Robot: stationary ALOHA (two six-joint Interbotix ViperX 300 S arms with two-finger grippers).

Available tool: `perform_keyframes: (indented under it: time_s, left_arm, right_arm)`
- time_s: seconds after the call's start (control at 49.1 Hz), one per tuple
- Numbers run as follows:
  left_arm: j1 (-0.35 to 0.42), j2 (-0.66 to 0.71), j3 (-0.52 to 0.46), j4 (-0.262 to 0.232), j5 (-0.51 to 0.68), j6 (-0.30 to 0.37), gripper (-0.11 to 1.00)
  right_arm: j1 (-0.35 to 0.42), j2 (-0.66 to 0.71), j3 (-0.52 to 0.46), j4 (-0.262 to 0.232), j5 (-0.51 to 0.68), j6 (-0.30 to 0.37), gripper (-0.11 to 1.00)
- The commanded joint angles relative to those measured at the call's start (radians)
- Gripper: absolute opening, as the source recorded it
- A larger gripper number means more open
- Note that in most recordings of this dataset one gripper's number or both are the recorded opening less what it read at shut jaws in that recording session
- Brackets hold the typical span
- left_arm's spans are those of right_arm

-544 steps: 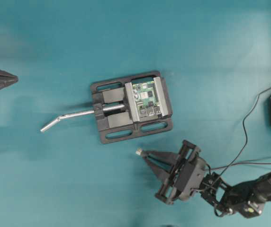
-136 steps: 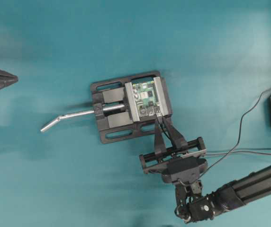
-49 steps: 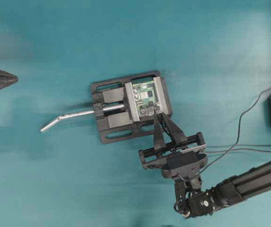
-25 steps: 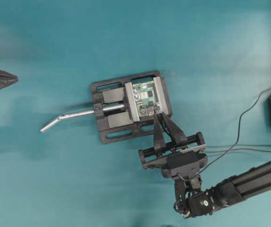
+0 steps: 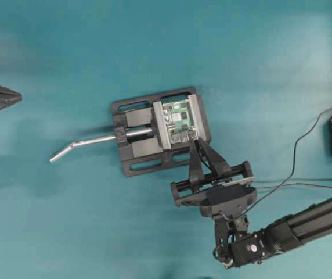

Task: Insert the USB into the fixed PCB.
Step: 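Push the USB plug forward into the port with the right gripper, then open the right gripper and pull it back from the plug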

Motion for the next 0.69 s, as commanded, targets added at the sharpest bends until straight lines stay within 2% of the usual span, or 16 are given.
perform_keyframes:
  time_s: [0.0, 0.529, 0.672]
  left_arm:
    - [0.0, 0.008, -0.029, 0.003, -0.005, -0.005, 0.04]
    - [0.0, 0.008, -0.029, 0.003, -0.005, -0.005, 0.04]
    - [0.0, 0.008, -0.029, 0.005, -0.005, -0.005, 0.04]
  right_arm:
    - [0.011, -0.044, -0.008, 0.002, -0.003, -0.002, 0.26]
    - [0.035, -0.044, -0.009, 0.002, 0.015, -0.002, 0.27]
    - [0.035, -0.044, -0.008, 0.002, 0.02, -0.002, 0.32]
